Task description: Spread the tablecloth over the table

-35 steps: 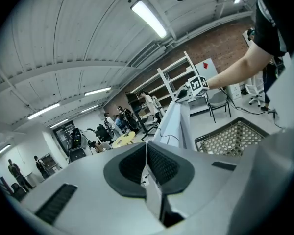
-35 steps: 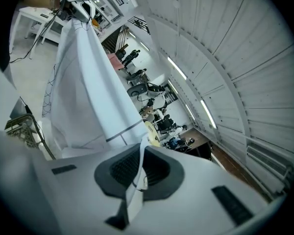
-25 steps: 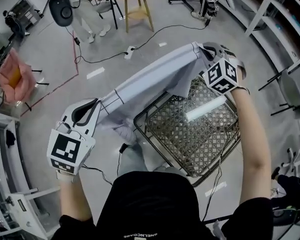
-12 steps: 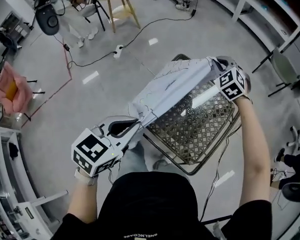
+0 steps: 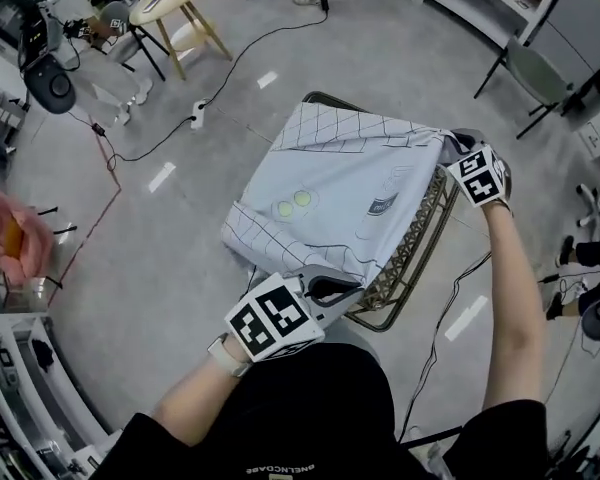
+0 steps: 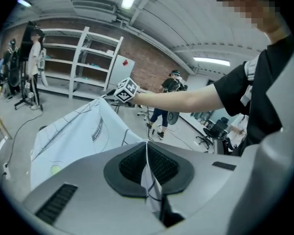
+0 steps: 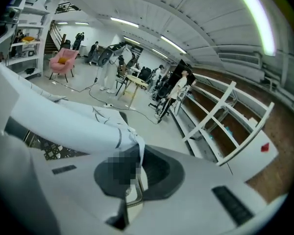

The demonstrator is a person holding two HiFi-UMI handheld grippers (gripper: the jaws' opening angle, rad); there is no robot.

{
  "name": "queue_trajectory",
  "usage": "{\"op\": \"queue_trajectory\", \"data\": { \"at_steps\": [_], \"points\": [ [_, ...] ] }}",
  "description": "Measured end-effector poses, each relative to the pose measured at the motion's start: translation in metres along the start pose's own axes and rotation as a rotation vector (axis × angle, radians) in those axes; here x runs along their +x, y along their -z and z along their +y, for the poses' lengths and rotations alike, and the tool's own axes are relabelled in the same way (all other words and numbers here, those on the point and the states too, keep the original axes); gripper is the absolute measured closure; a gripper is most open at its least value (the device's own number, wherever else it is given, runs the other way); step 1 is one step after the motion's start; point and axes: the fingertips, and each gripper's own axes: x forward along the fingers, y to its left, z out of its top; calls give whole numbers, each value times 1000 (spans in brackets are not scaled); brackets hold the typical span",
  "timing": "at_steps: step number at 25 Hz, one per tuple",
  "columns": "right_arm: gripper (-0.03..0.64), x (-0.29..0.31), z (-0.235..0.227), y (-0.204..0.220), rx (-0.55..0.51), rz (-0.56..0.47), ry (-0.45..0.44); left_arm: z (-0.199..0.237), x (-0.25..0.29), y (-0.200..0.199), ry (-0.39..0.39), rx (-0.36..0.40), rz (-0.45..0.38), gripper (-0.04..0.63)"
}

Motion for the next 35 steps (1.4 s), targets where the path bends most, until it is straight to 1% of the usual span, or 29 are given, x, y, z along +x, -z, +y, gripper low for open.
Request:
{"op": "queue_trajectory", "data": {
  "at_steps": [2, 5, 7, 8, 9, 10, 13, 14, 16, 19, 21, 25, 26, 27, 28, 30, 31, 33, 35],
  "points": [
    [607, -14, -8, 33, 43, 26, 24, -20, 29, 2, 75, 11, 18, 580],
    [607, -20, -8, 37, 96, 80, 54, -23, 28, 7, 187, 5, 32, 580],
    [607, -27, -10, 37, 115, 115, 73, -25, 27, 9, 241, 26, 53, 580],
    [606, -34, -13, 44, 126, 130, 84, -31, 34, 9, 262, 44, 67, 580],
    [606, -43, -19, 60, 140, 142, 95, -42, 48, 9, 280, 66, 81, 580],
    [607, -57, -27, 87, 155, 153, 107, -59, 72, 9, 296, 88, 95, 580],
    [607, -104, -59, 193, 191, 186, 148, -123, 169, 6, 332, 136, 127, 580],
    [607, -114, -67, 214, 199, 201, 160, -136, 188, 4, 345, 146, 132, 580],
    [606, -126, -77, 226, 213, 239, 184, -144, 197, 0, 374, 155, 134, 580],
    [606, -131, -81, 220, 246, 300, 215, -142, 184, -7, 422, 121, 121, 580],
    [606, -130, -78, 223, 271, 339, 215, -140, 180, -7, 443, 107, 128, 578],
    [603, -117, -66, 231, 359, 382, 168, -128, 185, 6, 416, 127, 172, 575],
    [602, -113, -63, 234, 394, 389, 151, -124, 187, 12, 401, 132, 187, 555],
    [587, -109, -59, 237, 430, 395, 132, -118, 189, 17, 383, 138, 203, 510],
    [564, -106, -56, 240, 462, 402, 109, -113, 189, 21, 364, 146, 217, 474],
    [475, -103, -47, 250, 511, 440, 48, -99, 189, 26, 329, 156, 235, 412],
    [427, -104, -42, 257, 527, 476, 14, -91, 188, 27, 314, 154, 240, 407],
    [361, -108, -31, 274, 536, 570, -46, -73, 186, 31, 284, 131, 242, 407],
    [357, -114, -27, 286, 529, 641, -68, -56, 184, 35, 253, 104, 240, 407]
  ]
}}
